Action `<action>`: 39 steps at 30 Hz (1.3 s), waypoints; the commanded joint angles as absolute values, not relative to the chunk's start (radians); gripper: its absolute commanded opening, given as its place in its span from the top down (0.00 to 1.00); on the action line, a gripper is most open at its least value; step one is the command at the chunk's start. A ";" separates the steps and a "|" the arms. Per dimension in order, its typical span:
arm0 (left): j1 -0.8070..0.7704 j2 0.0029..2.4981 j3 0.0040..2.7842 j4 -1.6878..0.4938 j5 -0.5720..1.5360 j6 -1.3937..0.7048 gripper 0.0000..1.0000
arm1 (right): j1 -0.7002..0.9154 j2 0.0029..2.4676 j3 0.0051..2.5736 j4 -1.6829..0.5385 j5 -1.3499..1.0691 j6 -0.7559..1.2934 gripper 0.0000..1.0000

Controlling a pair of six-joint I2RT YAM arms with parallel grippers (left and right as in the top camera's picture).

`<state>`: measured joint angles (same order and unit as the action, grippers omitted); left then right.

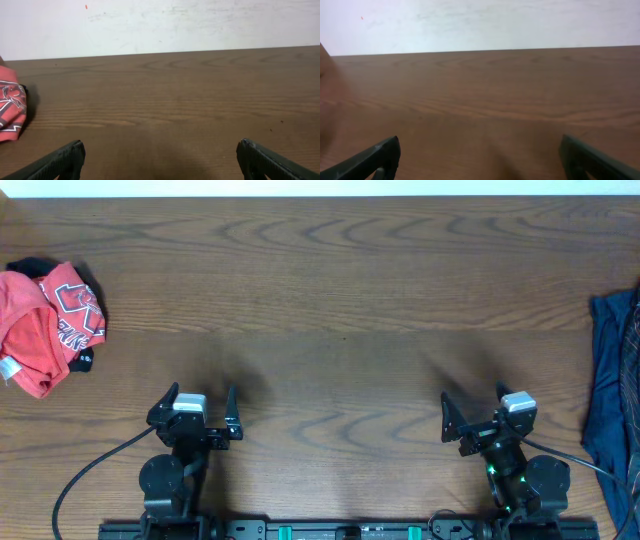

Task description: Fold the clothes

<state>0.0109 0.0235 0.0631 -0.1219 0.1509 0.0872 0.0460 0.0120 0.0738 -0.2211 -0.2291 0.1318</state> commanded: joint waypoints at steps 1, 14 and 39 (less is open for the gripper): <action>0.007 0.024 0.036 -0.128 0.157 0.104 0.02 | 0.052 0.005 0.070 -0.225 -0.237 0.101 0.01; 0.007 0.024 0.036 -0.128 0.157 0.104 0.02 | 0.048 0.006 0.071 -0.228 -0.231 0.014 0.01; 0.007 0.024 0.036 -0.128 0.157 0.105 0.02 | 0.048 0.006 0.071 -0.224 -0.239 0.014 0.01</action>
<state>0.0109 0.0235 0.0631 -0.1219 0.1509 0.0872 0.0467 0.0120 0.0738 -0.2226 -0.2321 0.0326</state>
